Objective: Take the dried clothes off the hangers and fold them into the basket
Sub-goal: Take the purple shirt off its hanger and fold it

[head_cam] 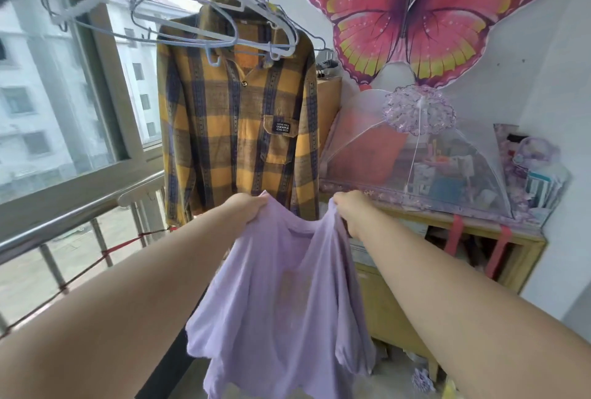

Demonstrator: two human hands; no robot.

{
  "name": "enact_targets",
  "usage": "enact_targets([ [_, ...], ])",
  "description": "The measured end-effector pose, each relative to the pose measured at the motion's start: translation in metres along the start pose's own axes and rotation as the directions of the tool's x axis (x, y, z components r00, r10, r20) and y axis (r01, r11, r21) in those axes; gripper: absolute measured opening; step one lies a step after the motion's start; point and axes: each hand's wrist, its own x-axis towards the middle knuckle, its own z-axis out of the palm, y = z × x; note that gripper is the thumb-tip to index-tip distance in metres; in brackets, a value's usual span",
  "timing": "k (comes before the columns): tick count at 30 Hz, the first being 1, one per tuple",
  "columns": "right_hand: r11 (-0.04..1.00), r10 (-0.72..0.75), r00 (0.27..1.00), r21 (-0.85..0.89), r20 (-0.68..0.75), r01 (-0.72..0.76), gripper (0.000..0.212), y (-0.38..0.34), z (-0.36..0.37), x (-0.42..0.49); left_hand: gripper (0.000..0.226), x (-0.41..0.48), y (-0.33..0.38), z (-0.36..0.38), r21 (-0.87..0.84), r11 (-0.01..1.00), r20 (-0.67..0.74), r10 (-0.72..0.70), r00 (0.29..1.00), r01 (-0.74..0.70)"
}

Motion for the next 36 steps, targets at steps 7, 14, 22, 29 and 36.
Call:
enact_targets([
  [7,0.986,-0.133,0.943,-0.058,0.304,0.158,0.035,0.013,0.044,-0.026,0.035,-0.009,0.002,0.030,-0.172,0.985,0.177,0.040,0.983,-0.009],
  [14,0.995,-0.093,0.843,0.030,0.529,0.091,0.030,0.020,0.037,-0.042,0.034,-0.016,-0.014,0.027,-0.238,0.971,0.301,0.066,0.951,0.008],
  [22,0.987,-0.131,0.799,0.005,0.586,0.158,0.041,0.027,0.018,-0.043,0.018,-0.007,-0.044,0.015,-0.283,0.958,0.489,0.192,0.851,-0.053],
  [29,0.902,-0.330,0.717,-0.019,0.614,0.432,0.079,0.044,0.016,-0.017,0.024,-0.016,-0.034,0.008,-0.249,0.959,0.526,0.254,0.812,-0.139],
  [36,0.882,-0.273,0.731,-0.142,0.625,0.450,0.046,0.052,0.019,-0.014,0.019,-0.018,-0.033,0.003,-0.089,0.926,0.559,0.352,0.751,-0.367],
])
